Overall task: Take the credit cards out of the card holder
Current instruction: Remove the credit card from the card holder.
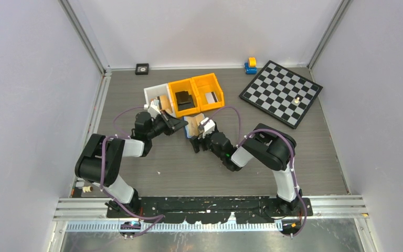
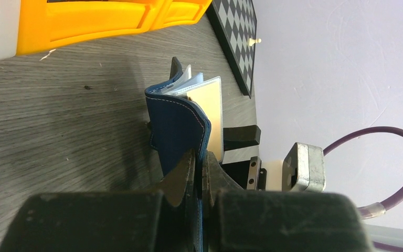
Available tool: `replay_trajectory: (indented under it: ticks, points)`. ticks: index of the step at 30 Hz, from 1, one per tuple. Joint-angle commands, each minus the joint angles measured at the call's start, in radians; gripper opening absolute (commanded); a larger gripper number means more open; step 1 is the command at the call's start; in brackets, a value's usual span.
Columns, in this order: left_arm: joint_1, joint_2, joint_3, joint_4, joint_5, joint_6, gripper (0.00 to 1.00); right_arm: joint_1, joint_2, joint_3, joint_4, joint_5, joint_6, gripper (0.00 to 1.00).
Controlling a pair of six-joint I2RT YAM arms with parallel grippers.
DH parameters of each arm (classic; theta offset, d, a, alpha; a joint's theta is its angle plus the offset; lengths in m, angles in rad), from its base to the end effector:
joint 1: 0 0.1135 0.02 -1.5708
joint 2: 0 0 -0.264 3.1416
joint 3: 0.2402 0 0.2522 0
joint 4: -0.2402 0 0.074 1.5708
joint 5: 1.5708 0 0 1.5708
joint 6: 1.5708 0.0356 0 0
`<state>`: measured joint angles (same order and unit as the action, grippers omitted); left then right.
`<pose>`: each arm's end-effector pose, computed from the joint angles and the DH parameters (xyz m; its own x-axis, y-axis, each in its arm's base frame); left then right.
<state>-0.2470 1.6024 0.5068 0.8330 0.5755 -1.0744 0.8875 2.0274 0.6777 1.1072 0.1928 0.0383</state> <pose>0.2804 -0.0907 0.1600 -0.7484 -0.5720 -0.3357 0.1191 0.3820 -0.9164 0.2290 0.2705 0.0985 -0.1761 -0.1568 -0.9718 -0.6374 0.7705 -0.0088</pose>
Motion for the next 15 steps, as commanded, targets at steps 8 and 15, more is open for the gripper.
replay_trajectory:
  ticks: [8, 15]
  points:
    - [-0.009, 0.013, -0.012, 0.008, 0.082, -0.020, 0.00, 0.030, 0.022, 0.021, 0.010, -0.071, -0.006, 0.89]
    - [-0.009, 0.021, -0.012, 0.024, 0.089, -0.032, 0.00, 0.033, 0.034, 0.029, 0.000, -0.073, -0.013, 0.89]
